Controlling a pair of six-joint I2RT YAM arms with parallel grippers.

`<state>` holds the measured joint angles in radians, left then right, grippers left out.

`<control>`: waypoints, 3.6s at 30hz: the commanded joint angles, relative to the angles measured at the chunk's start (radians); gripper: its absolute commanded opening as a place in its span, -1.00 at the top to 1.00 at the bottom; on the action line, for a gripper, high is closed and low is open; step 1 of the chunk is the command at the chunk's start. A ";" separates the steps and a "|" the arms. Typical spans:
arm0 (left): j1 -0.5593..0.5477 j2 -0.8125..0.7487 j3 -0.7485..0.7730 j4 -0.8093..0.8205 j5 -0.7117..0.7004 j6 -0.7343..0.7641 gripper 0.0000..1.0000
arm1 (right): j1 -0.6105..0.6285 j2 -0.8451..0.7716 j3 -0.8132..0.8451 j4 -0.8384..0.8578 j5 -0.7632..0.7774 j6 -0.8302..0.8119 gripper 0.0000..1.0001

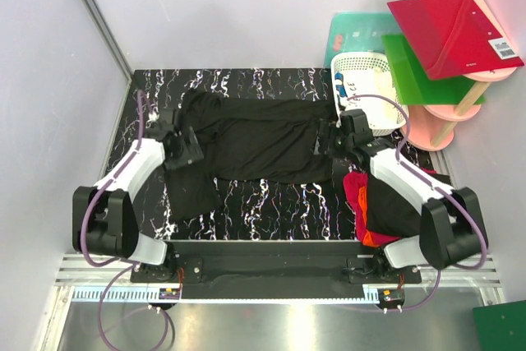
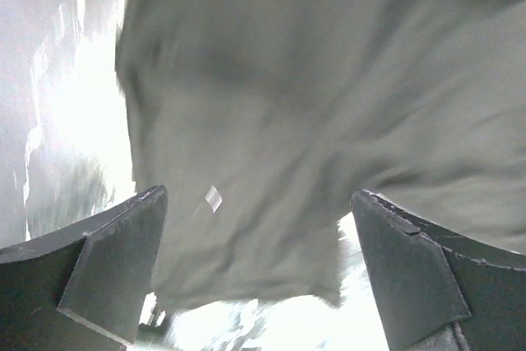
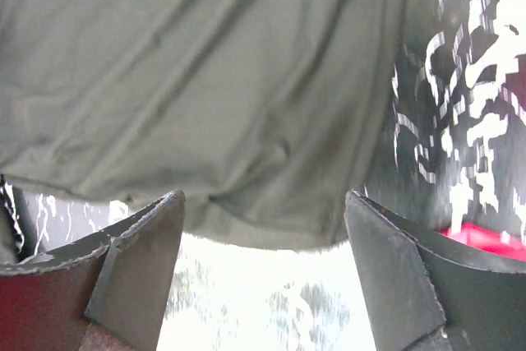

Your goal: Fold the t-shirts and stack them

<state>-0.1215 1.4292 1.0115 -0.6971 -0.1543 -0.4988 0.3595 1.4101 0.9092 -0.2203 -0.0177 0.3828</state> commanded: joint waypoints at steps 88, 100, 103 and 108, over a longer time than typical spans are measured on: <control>-0.511 0.669 0.871 -0.849 -0.956 -0.384 1.00 | 0.061 0.082 -0.033 0.016 0.110 0.174 1.00; -0.394 0.633 0.869 -0.803 -0.992 -0.345 1.00 | 0.061 0.064 -0.013 0.090 0.182 0.146 1.00; -0.374 0.636 0.903 -0.786 -1.004 -0.320 1.00 | 0.058 0.095 0.014 0.090 0.222 0.143 1.00; -0.351 0.646 0.969 -0.742 -1.028 -0.250 1.00 | 0.059 0.122 0.059 0.091 0.243 0.142 1.00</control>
<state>-0.4812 2.1170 1.9003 -1.3525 -1.1091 -0.8127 0.4137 1.5162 0.9070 -0.1749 0.1581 0.5415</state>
